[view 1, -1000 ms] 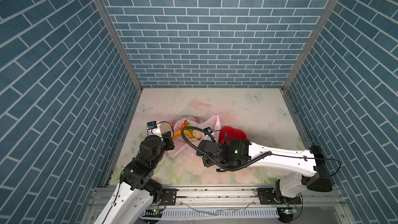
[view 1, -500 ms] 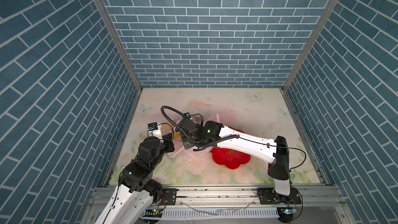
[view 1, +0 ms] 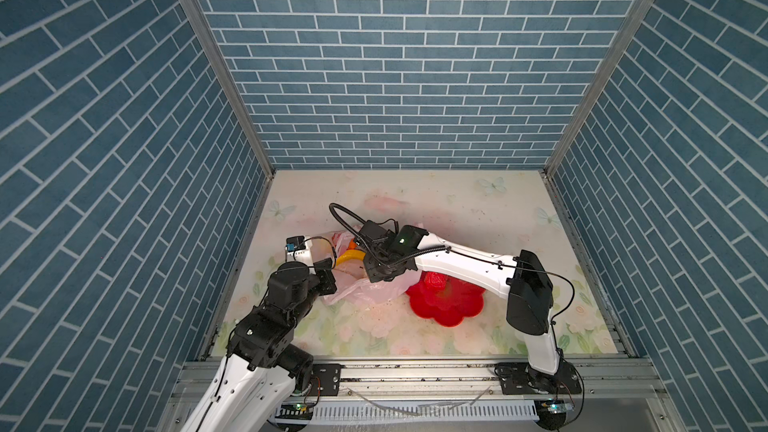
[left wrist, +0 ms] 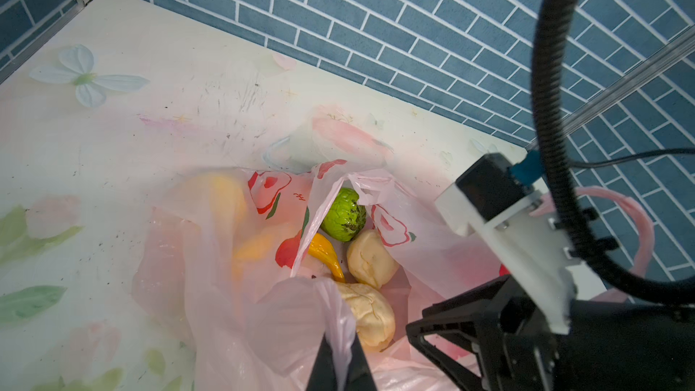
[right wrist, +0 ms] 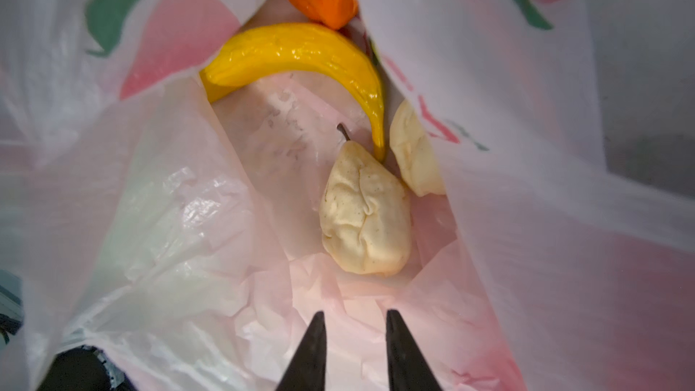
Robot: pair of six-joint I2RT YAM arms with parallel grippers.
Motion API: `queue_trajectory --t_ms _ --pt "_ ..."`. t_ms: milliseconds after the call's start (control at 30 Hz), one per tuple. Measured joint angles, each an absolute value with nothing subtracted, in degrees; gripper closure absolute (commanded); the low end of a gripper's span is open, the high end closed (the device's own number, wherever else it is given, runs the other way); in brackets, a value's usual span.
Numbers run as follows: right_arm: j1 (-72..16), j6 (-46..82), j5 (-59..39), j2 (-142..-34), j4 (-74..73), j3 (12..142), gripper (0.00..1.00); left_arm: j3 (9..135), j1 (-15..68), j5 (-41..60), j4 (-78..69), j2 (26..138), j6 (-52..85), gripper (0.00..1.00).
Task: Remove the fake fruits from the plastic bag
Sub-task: 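Release the handle and reach the right gripper down toward the pale pear, then close the right gripper on the pale pear inside the bag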
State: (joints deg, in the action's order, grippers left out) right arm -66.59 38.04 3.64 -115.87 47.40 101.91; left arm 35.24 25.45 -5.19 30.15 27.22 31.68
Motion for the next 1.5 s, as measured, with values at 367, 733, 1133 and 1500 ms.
queue_trajectory --t_ms 367,733,1133,1500 --pt "-70.6 39.7 -1.4 -114.7 46.2 92.5 0.73 35.3 25.5 -5.1 35.6 23.1 32.8 0.93" --pt "-71.0 42.1 1.8 -114.2 43.7 91.0 0.63 33.3 25.5 -4.3 36.9 22.1 34.6 0.93" --pt "-68.6 37.9 6.0 -118.6 46.0 109.1 0.43 33.3 25.5 -4.2 37.1 21.2 35.3 0.93" --pt "-66.2 35.5 4.5 -125.3 49.4 110.1 0.3 33.3 25.5 -3.5 39.4 18.9 35.8 0.93"
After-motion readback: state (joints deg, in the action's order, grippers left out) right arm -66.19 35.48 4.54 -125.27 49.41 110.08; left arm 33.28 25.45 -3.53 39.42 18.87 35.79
